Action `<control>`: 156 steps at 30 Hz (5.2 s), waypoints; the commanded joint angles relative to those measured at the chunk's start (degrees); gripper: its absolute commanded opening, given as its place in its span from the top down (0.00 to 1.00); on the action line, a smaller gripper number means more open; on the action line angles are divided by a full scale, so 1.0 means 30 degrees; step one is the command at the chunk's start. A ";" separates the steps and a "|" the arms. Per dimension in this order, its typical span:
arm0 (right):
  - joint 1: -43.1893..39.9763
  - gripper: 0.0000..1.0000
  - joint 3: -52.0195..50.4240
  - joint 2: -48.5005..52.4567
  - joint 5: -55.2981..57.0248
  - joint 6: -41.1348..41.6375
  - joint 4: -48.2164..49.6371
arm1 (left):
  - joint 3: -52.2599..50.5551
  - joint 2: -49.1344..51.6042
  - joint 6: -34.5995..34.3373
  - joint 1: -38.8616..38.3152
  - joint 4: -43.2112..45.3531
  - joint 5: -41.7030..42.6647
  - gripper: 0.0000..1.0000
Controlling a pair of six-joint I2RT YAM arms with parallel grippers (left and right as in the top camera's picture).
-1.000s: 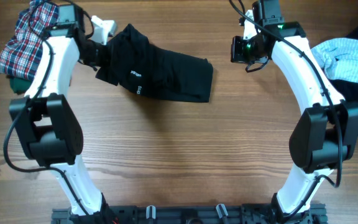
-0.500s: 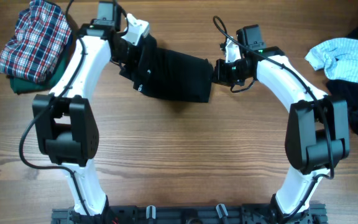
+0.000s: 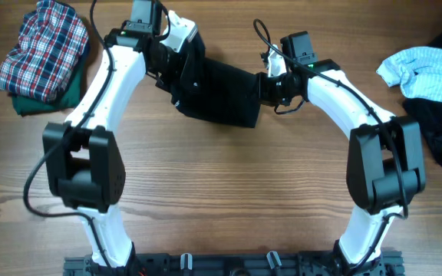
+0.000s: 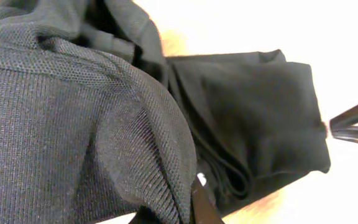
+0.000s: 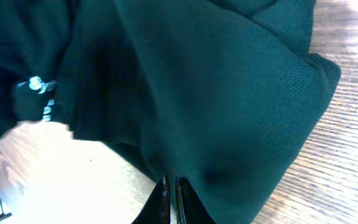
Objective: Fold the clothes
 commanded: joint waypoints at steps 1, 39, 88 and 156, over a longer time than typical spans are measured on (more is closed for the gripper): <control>0.0029 0.96 -0.0146 0.1530 -0.0627 0.0437 0.0262 | 0.0029 -0.1464 -0.0080 -0.1115 0.0321 0.0109 0.96; -0.6980 0.20 0.2208 -0.2477 -0.5399 0.0248 0.1778 | 0.0022 -0.0488 -0.0029 -0.5705 0.0568 -0.4306 0.01; -0.1297 0.96 0.2171 -0.2470 -0.1421 -0.1421 -0.1137 | 0.0029 0.0546 -0.4116 -0.0619 0.1749 -0.3381 0.00; 0.0415 0.96 0.3621 0.0488 0.6696 -0.0780 -0.3213 | 0.0022 0.0583 -0.3082 0.4109 0.5748 -0.2812 0.00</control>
